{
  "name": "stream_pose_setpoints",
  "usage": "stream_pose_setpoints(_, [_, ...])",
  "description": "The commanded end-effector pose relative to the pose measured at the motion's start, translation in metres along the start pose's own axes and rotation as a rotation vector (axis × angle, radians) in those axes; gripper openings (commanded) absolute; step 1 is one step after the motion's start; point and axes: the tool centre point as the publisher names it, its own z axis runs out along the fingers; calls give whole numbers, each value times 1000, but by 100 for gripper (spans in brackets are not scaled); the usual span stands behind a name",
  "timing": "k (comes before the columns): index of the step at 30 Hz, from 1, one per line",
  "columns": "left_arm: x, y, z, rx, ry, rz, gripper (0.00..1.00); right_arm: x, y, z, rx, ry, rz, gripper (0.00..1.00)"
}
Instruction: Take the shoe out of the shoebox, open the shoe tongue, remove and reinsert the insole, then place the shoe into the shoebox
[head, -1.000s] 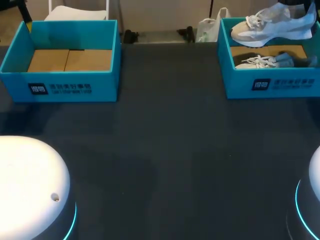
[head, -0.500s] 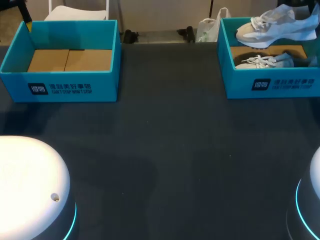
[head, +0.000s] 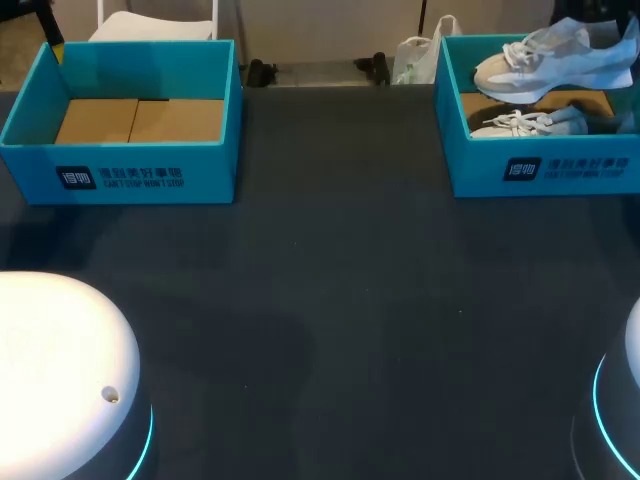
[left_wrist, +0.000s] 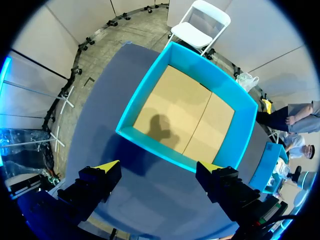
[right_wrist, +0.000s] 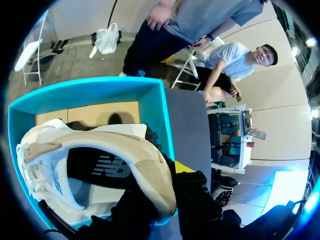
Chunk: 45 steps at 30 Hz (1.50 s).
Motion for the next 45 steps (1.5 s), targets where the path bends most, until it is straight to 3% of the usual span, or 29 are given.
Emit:
stream_pose_setpoints(1, [0, 2, 0, 3, -1, -1, 100, 0, 0, 3, -1, 7, 6, 0])
stream_pose_setpoints(17, [0, 2, 0, 3, -1, -1, 100, 16, 29, 13, 10, 10, 24, 0])
stream_pose_setpoints(37, [0, 2, 0, 3, -1, -1, 100, 28, 30, 42, 37, 31, 4, 0])
stream_pose_setpoints(45, [0, 2, 0, 3, -1, -1, 100, 37, 32, 43, 47, 36, -5, 0])
